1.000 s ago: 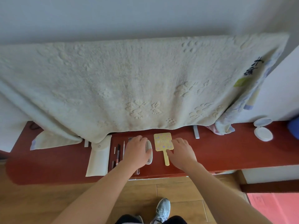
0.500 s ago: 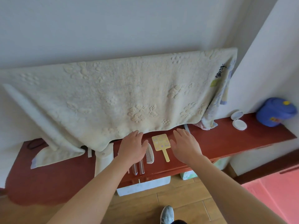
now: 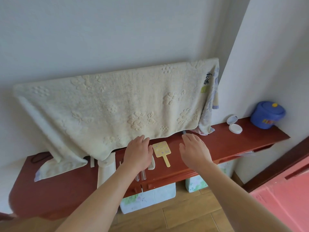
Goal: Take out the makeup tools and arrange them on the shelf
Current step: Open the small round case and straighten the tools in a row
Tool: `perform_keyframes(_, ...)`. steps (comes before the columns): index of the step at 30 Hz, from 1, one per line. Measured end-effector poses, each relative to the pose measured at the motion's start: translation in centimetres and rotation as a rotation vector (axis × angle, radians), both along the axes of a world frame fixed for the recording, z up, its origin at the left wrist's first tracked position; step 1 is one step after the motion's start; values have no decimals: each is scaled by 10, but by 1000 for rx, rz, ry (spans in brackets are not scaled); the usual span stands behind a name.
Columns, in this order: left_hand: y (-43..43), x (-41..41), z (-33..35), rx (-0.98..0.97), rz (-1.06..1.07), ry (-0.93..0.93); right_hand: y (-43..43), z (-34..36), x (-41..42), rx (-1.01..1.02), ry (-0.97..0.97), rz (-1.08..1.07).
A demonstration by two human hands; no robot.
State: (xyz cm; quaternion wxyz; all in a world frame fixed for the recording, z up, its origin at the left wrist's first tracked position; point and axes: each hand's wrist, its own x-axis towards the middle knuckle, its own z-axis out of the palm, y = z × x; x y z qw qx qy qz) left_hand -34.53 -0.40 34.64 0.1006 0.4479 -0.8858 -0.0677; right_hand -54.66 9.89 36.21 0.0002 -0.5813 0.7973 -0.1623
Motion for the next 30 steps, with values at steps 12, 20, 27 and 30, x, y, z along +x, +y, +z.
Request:
perform_keyframes(12,69,-114,12,-51,-17,-6,75,10,-115,17,-22,-12)
perform_keyframes(20,110,-208,12,-33,-34,27,113,14,-210,65,19,-20)
perform_keyframes(27,87,-270,-2,-65,-75,28,102,4,-271,68,-6,-49)
perform_keyframes(30,70,-301,-8,-49,-104,44,92,-1,-298,64,-12,-87)
